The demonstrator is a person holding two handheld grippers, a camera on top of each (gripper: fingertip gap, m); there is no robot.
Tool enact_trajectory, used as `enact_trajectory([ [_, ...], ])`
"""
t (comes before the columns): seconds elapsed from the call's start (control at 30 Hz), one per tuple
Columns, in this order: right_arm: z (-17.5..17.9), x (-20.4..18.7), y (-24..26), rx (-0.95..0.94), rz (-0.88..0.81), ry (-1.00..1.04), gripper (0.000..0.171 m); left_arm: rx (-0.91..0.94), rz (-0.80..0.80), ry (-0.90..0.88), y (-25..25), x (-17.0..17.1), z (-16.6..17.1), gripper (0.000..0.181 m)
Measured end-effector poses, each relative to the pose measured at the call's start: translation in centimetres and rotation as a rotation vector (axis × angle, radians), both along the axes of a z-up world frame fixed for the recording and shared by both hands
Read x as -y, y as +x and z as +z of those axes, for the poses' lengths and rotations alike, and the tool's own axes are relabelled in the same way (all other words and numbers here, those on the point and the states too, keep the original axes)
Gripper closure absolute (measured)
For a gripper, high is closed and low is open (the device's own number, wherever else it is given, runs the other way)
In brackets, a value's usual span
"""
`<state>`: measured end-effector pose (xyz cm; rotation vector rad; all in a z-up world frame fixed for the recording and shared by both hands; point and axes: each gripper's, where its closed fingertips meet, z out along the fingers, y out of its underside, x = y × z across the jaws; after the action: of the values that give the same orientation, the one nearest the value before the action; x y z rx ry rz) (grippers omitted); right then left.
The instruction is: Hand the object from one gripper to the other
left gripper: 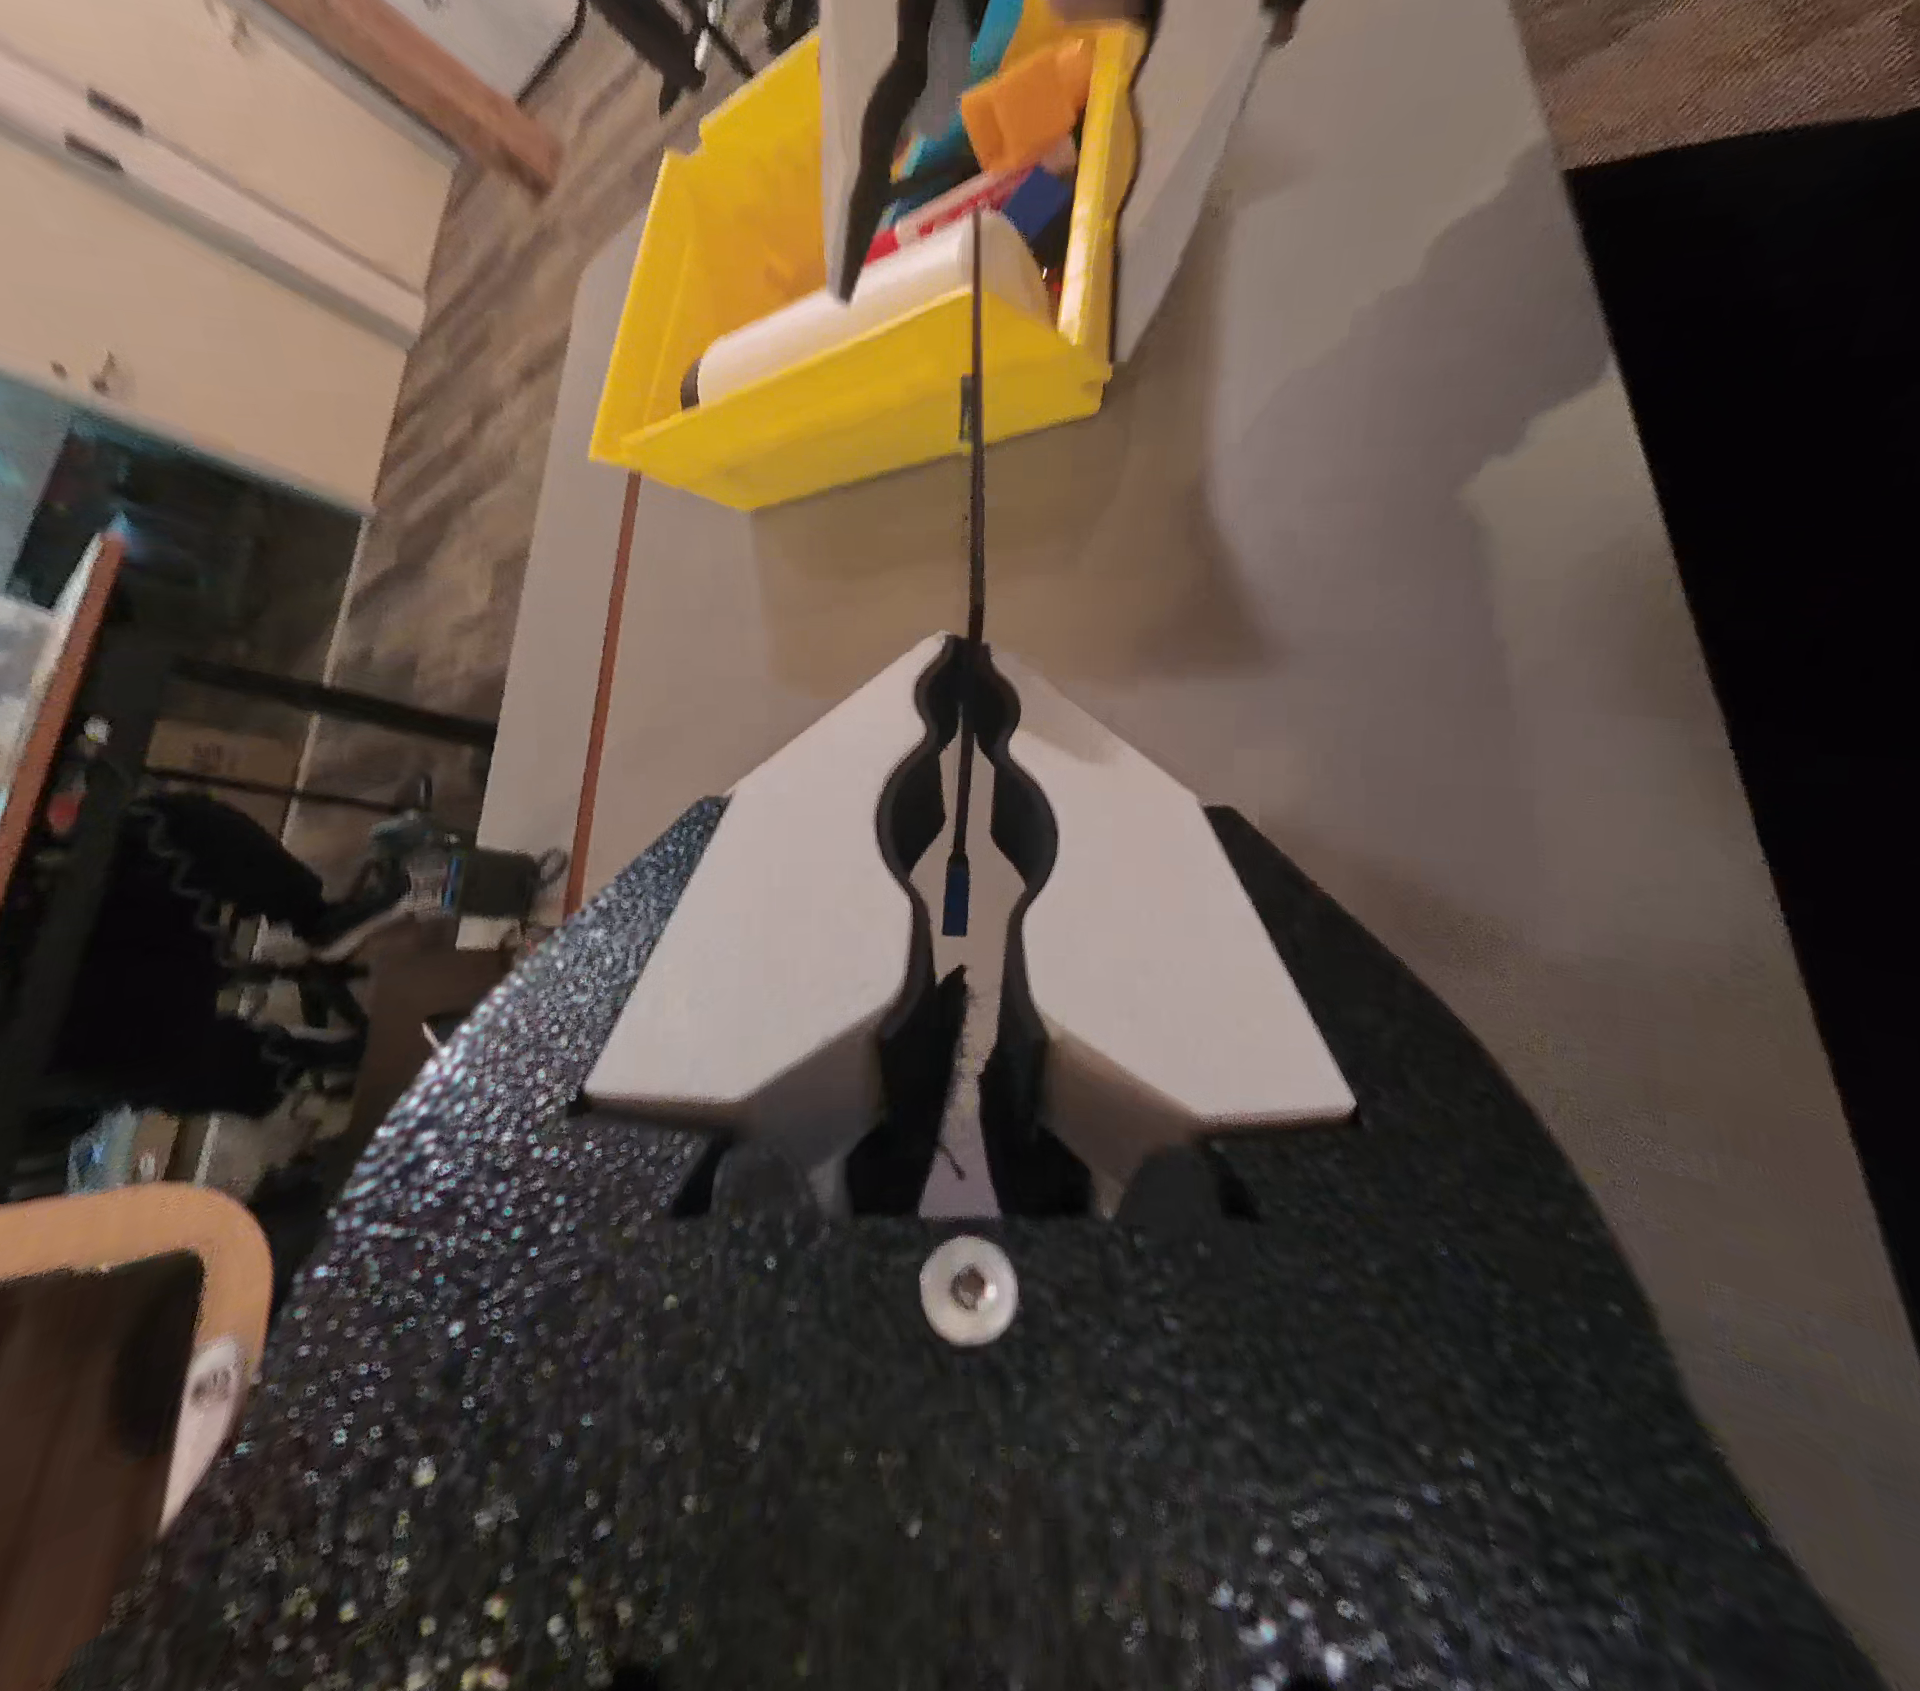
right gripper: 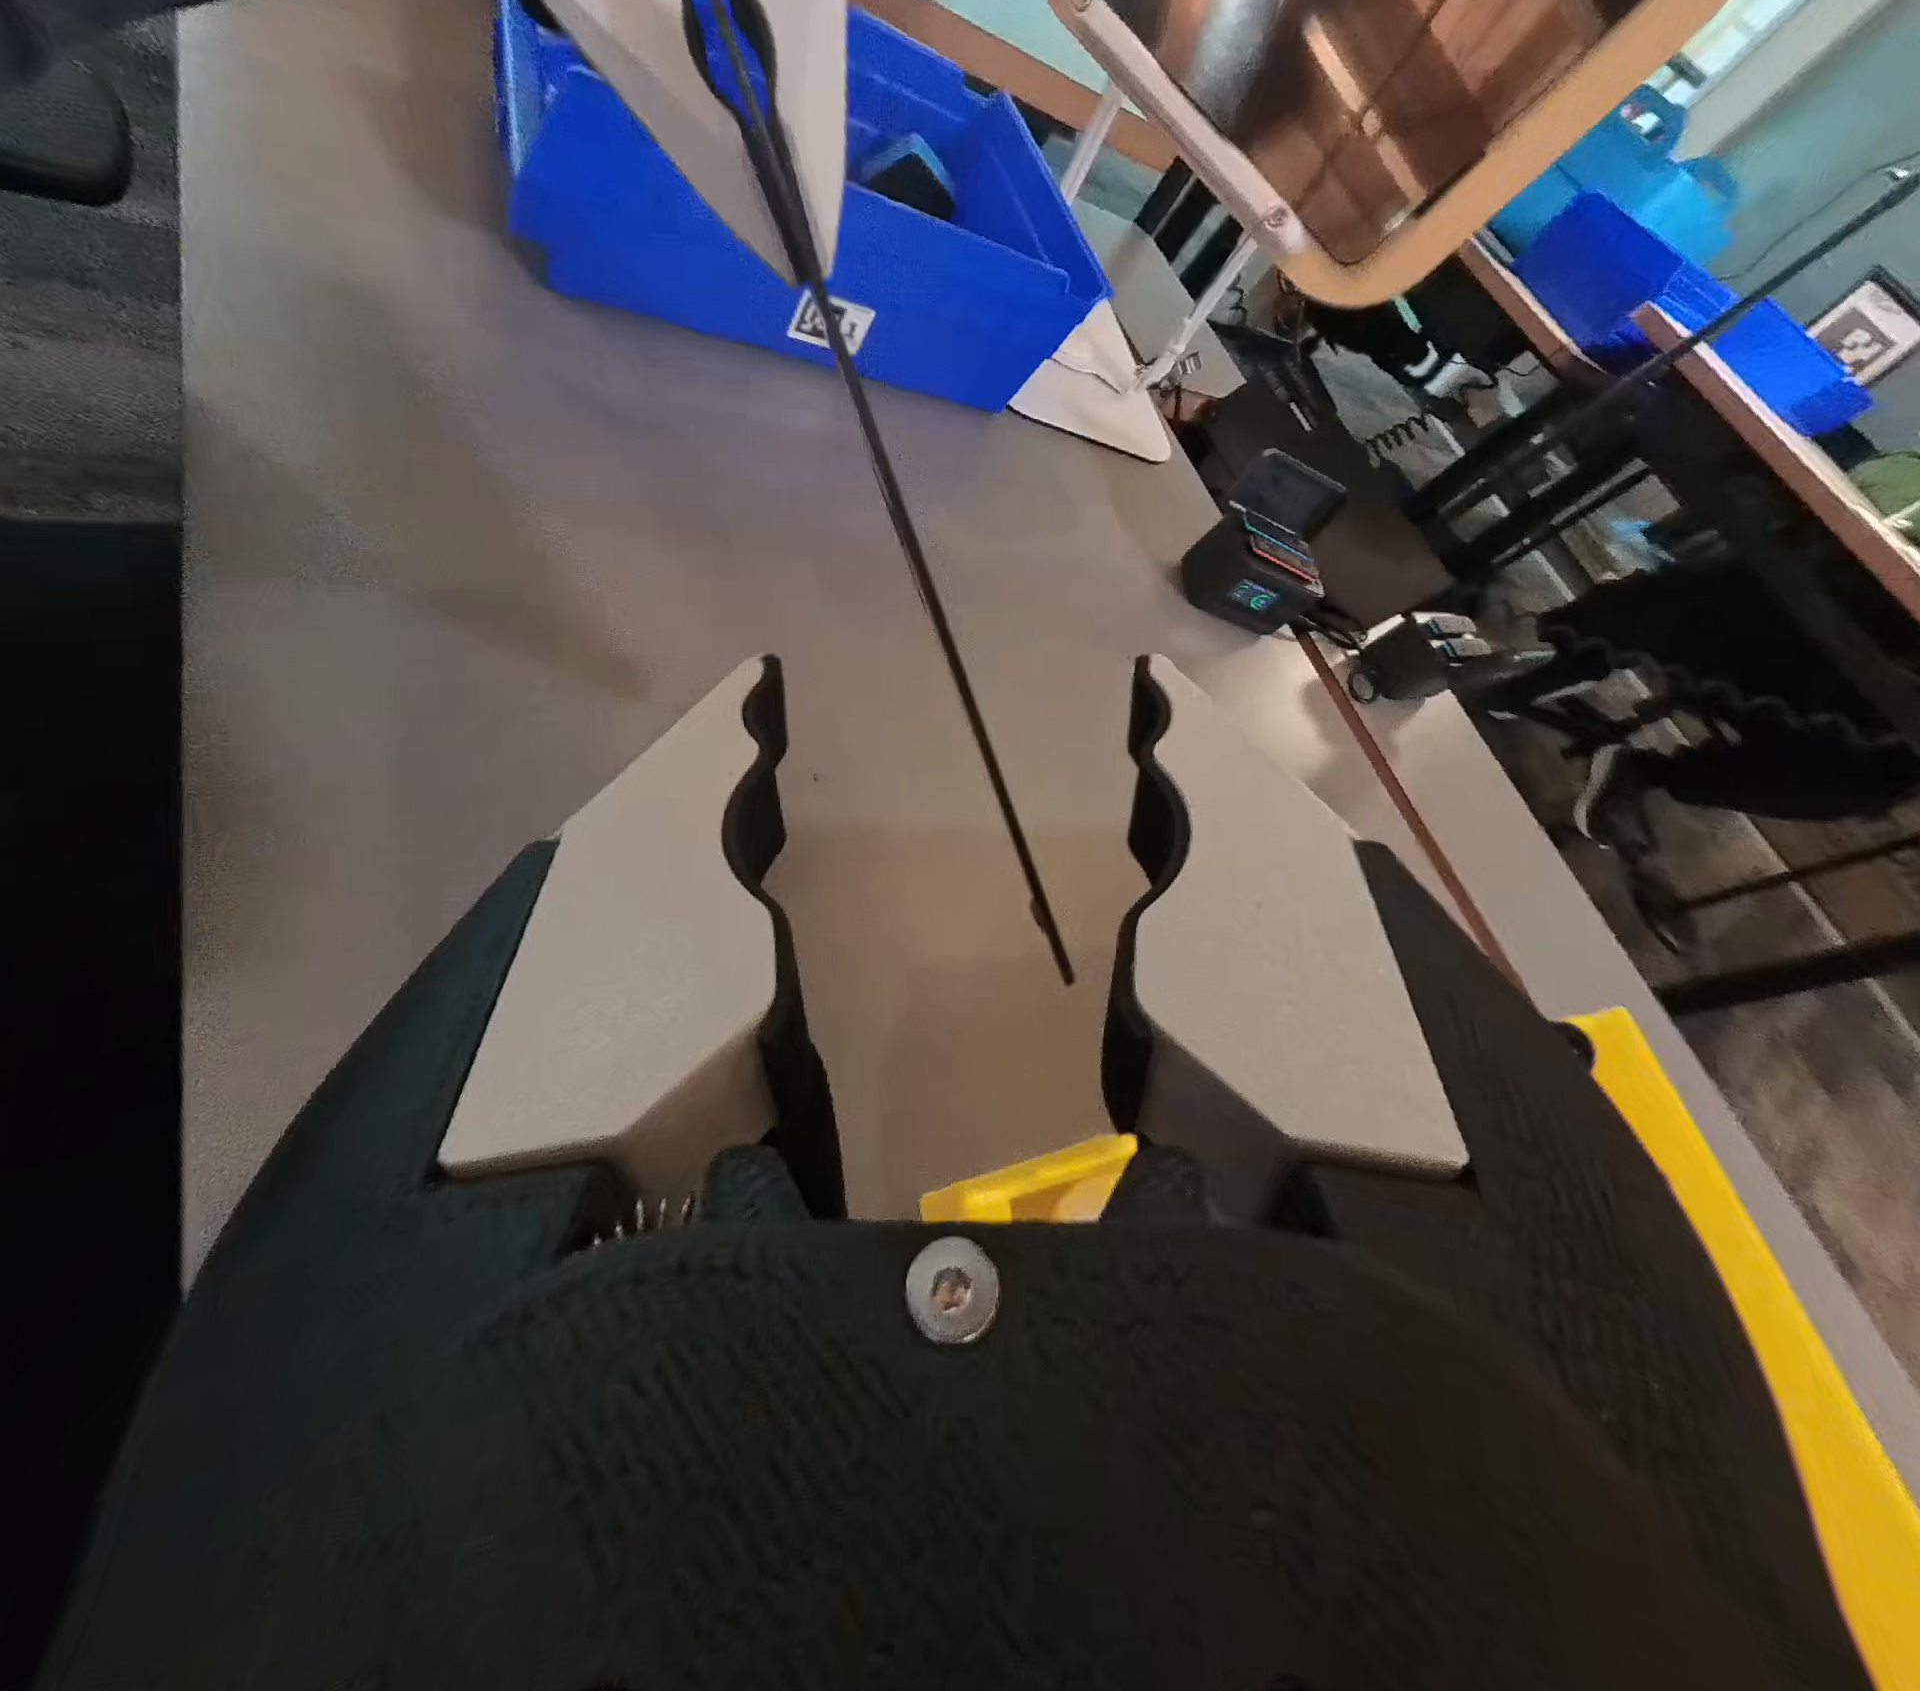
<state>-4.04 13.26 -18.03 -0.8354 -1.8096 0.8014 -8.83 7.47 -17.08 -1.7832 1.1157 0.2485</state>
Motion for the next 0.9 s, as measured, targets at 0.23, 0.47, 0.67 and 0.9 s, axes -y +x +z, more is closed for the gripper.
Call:
enact_trajectory([
  [0.23, 1.4, -0.4, 1.1, -0.062, 0.042, -0.075, 0.124, 0.161, -0.074, 0.082, -0.4, 1.1, 2.4, 0.181],
  [0.47, 5.8, -2.1, 2.2, -0.229, 0.045, -0.41, 0.104, 0.126, -0.025, 0.454, -2.5, 0.8, 6.8, 0.181],
  [0.67, 8.1, -4.1, 3.0, -0.225, 0.043, -0.861, 0.108, -0.617, 0.192, 0.906, -3.6, 1.3, 9.5, 0.181],
  [0.9, 9.1, -3.5, 2.2, -0.124, 0.227, -1.453, 0.105, -1.282, 0.075, 1.031, 0.5, 0.0, 6.5, 0.181],
])
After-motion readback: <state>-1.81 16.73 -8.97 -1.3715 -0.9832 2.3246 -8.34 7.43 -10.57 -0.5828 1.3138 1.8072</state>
